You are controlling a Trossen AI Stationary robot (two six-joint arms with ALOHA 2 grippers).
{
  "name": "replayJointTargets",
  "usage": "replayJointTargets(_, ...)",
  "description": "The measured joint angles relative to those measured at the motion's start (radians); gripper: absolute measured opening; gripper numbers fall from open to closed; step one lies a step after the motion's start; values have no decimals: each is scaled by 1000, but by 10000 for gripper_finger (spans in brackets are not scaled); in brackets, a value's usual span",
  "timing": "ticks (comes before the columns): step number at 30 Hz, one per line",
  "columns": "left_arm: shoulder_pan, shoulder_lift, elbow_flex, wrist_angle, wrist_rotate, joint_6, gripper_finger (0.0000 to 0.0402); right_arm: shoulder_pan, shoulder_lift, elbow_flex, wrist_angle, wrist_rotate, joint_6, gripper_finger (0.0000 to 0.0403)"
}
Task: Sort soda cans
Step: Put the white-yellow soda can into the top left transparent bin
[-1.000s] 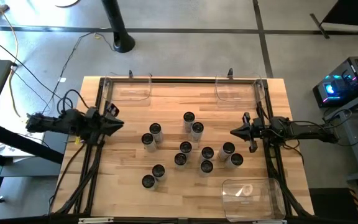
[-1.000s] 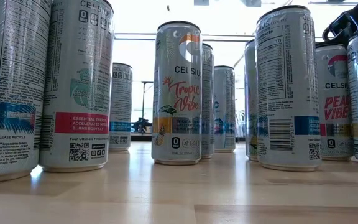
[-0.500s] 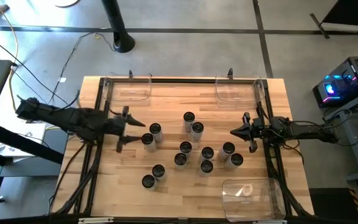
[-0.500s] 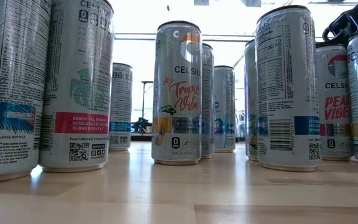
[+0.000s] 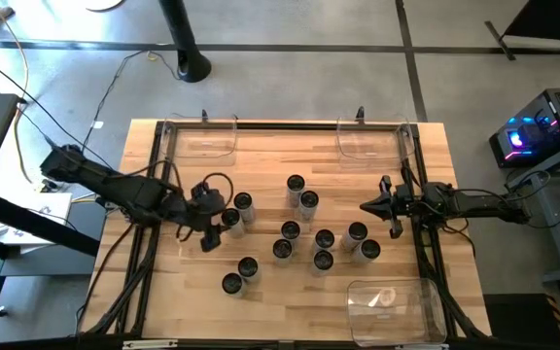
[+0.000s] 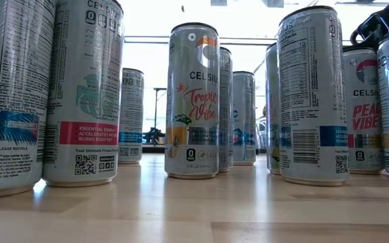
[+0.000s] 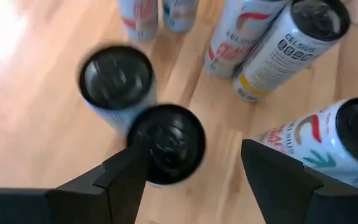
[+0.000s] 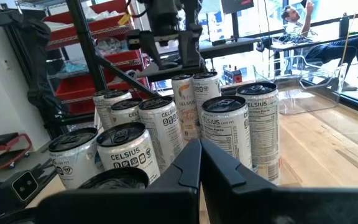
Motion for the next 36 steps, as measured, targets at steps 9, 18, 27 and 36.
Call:
replayJointTargets(9, 32, 76, 6, -6, 84, -166, 257, 0, 0, 0, 0, 0, 0, 0)
replayJointTargets(18, 32, 29, 33, -84, 131, -153, 269, 0, 0, 0, 0, 0, 0, 0)
replayJointTargets(27, 5, 27, 76, -187, 8, -2, 269, 0, 0, 0, 0, 0, 0, 0)
replayJointTargets(36, 25, 63, 48, -181, 3, 67, 269, 0, 0, 0, 0, 0, 0, 0)
